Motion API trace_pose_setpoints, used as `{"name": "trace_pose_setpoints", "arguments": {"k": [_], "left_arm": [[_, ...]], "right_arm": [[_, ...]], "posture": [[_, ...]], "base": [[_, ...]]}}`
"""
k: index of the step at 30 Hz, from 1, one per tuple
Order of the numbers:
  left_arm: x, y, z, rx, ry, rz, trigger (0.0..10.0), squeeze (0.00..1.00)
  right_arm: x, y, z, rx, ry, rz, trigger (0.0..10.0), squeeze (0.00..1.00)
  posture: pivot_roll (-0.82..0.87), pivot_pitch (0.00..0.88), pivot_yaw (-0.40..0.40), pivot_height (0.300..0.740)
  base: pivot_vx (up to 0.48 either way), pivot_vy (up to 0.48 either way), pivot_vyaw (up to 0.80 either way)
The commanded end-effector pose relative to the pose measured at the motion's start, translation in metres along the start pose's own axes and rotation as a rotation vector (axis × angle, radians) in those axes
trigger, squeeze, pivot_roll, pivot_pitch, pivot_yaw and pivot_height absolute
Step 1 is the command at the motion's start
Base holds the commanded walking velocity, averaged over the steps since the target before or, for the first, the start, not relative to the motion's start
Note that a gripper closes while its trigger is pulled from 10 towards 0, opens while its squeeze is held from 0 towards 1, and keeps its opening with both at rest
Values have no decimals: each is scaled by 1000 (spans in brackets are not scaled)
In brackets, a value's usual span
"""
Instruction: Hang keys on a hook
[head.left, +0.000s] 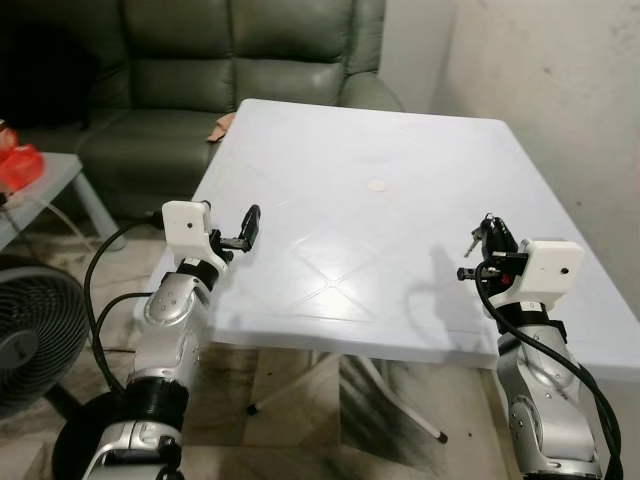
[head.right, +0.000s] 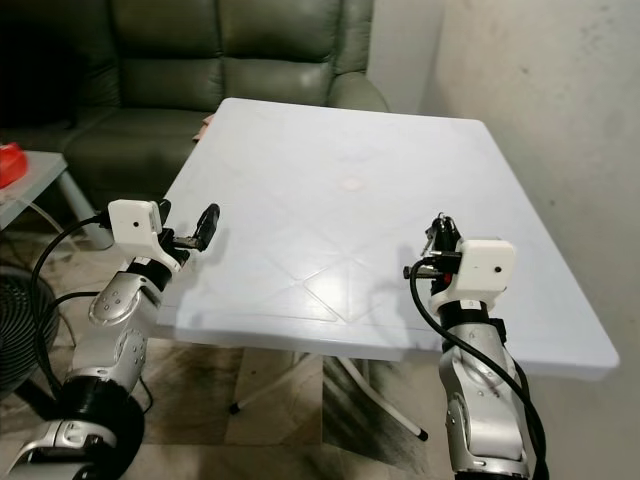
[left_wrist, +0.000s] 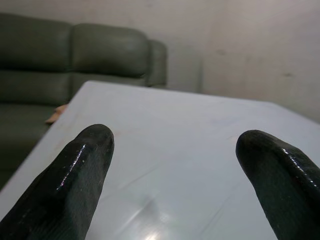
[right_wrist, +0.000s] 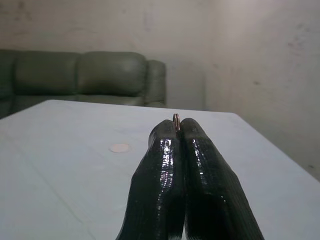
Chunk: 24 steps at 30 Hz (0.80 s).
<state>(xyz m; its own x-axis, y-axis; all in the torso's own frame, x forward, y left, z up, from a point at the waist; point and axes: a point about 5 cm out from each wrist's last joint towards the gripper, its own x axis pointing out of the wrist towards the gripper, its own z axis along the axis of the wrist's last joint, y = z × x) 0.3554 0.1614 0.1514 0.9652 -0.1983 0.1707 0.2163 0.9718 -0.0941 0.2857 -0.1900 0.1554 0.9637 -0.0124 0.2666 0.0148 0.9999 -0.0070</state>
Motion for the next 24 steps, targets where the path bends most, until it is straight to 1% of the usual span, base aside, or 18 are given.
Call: {"name": "trace_pose_setpoints", "arguments": {"k": [1,3,4,5,8,12,14,18,24], "left_arm": [[3,1,3,5,-7,2,10000,0],[4,1,2,-21,-3,7,10000,0],[4,1,2,-21,-3,7,10000,0],[4,1,0,-41,-3,6,10000,0],[4,1,1,-31,-6,17,10000,0],[5,3,2,-26,-13,39,10000,0],[6,5,1,-7,7,53,10000,0],[8,8,1,-9,18,67,10000,0],[9,8,3,-2,12,65,10000,0]], "right_arm": [[3,0,-2,-11,12,5,10000,0],[5,2,-2,-12,12,11,10000,0],[5,2,-2,-12,12,11,10000,0],[6,3,-1,-11,10,15,10000,0],[6,3,-1,-16,9,21,10000,0],[7,3,-2,-30,13,31,10000,0],[7,2,-3,-34,18,31,10000,0],[7,2,-4,-35,25,30,10000,0],[8,6,-6,-32,30,39,10000,0]], "posture": [[-12,0,-24,740],[-12,0,-24,740],[-12,0,-24,740],[-11,0,-30,740],[-7,0,-34,740],[-4,0,-36,740],[-2,0,-36,740],[4,0,-37,740],[4,0,-37,740]], "base": [[0,0,-775],[0,0,-775],[0,0,-775],[0,480,-775],[0,480,-775],[0,0,-775],[0,0,-775],[0,0,-775],[0,0,-775]]}}
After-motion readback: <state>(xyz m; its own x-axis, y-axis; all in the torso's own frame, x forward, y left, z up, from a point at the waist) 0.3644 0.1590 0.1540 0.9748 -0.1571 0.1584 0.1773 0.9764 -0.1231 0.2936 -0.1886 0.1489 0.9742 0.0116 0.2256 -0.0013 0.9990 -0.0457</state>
